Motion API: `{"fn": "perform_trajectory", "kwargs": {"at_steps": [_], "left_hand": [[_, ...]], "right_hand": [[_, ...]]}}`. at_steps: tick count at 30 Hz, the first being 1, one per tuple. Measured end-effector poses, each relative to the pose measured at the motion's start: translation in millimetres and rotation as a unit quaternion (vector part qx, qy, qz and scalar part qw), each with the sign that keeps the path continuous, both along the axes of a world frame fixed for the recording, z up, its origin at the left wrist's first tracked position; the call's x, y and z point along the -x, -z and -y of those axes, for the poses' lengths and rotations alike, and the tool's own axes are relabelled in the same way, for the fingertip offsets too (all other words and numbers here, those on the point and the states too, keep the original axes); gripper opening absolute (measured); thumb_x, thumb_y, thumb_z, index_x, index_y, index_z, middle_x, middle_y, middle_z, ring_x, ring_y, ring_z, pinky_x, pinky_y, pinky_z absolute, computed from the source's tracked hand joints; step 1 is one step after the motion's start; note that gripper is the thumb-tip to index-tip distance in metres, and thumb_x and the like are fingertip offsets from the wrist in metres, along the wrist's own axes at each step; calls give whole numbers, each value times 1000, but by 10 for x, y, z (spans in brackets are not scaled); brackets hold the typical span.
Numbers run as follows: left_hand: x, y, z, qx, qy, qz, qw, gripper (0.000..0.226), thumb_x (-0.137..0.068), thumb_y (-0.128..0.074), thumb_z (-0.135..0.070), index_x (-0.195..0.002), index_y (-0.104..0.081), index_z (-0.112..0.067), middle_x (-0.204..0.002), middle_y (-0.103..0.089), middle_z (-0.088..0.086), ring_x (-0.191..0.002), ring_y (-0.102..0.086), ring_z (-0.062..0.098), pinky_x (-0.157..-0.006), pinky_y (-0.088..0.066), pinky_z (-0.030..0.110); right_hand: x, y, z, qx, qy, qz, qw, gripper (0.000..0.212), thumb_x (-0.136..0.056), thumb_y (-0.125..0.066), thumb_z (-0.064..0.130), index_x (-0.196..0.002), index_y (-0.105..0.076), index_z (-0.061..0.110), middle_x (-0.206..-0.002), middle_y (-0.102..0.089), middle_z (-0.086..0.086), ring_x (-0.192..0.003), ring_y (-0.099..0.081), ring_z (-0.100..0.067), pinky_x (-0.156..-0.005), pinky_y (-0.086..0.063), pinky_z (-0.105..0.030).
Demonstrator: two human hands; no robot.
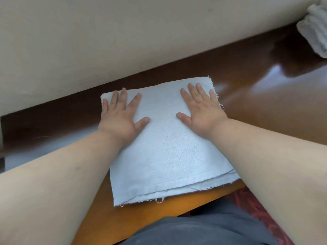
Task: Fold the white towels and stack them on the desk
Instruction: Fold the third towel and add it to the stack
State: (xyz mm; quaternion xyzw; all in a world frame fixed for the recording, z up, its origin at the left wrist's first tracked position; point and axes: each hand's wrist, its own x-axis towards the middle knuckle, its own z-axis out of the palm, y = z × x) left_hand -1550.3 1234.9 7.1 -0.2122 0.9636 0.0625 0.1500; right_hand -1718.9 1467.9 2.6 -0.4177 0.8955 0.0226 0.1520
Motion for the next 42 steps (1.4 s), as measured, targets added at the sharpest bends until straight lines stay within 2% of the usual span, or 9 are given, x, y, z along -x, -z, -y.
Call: {"fn": "perform_trajectory", "kwargs": {"at_steps": [14, 17, 19, 20, 23, 29, 36, 40, 42], "left_hand": [[-117, 54, 368, -34, -97, -30, 994, 71, -92, -15, -70, -155, 3, -40, -166, 7, -1, -152, 3, 28, -120, -3, 48], [-49, 10, 414, -143, -193, -134, 961, 62, -99, -33, -57, -155, -17, -35, -163, -17, 1, -147, -18, 27, -117, -18, 41], [50, -67, 562, -222, -255, -175, 925, 63, -97, -50, -51, -153, -29, -31, -152, -40, 1, -131, -42, 20, -107, -30, 30], [103, -110, 657, -243, -260, -150, 922, 65, -93, -57, -49, -151, -33, -31, -146, -47, -1, -121, -49, 17, -100, -34, 27], [208, -250, 898, -235, -218, -13, 947, 72, -85, -71, -45, -148, -39, -30, -140, -53, 2, -110, -53, 17, -91, -36, 25], [319, -471, 957, -183, -101, 136, 968, 47, -76, -81, -45, -116, -59, -32, -95, -61, -14, -93, -56, 14, -79, -40, 28], [192, -756, 934, -191, -129, -5, 973, 34, -77, -79, -45, -103, -60, -36, -86, -62, -17, -76, -56, 2, -58, -38, 24], [124, -1070, 842, -136, -115, -83, 980, 24, -79, -75, -45, -95, -57, -40, -82, -62, -16, -72, -53, 1, -57, -37, 25], [20, -1218, 739, -121, -121, -128, 977, 18, -80, -70, -47, -89, -55, -45, -78, -62, -18, -72, -53, -2, -57, -38, 25]], "right_hand": [[524, 40, -249, 44, 131, 72, 988, 75, -95, -17, 70, -158, 4, 36, -169, -8, 0, -155, 2, -22, -122, 1, -55], [614, -78, -143, 230, 272, 213, 910, 68, -98, -37, 57, -158, -12, 37, -155, -42, 5, -146, -33, -19, -119, -25, -41], [792, -178, -24, 304, 372, 266, 836, 74, -94, -53, 53, -157, -19, 36, -129, -59, 15, -123, -53, -14, -97, -42, -27], [899, -223, 29, 288, 392, 276, 829, 81, -90, -61, 50, -157, -20, 33, -122, -60, 16, -116, -55, -14, -89, -42, -24], [1128, -301, 106, 149, 351, 286, 879, 87, -81, -76, 40, -155, -31, 29, -128, -54, 7, -109, -50, -19, -90, -40, -31], [1219, -512, 165, -25, 237, 261, 935, 50, -81, -76, 31, -128, -64, 20, -122, -67, -5, -110, -61, -27, -100, -48, -41], [1084, -769, 43, 133, 287, 268, 910, 34, -85, -70, 19, -119, -63, 21, -104, -68, -2, -94, -64, -21, -80, -50, -32], [1021, -968, 51, 248, 302, 270, 880, 27, -86, -63, 12, -112, -63, 18, -80, -66, -4, -52, -61, -7, -49, -45, -19], [951, -1073, 19, 298, 326, 301, 845, 24, -87, -60, 13, -109, -61, 24, -90, -66, -5, -49, -62, -4, -46, -48, -21]]}}
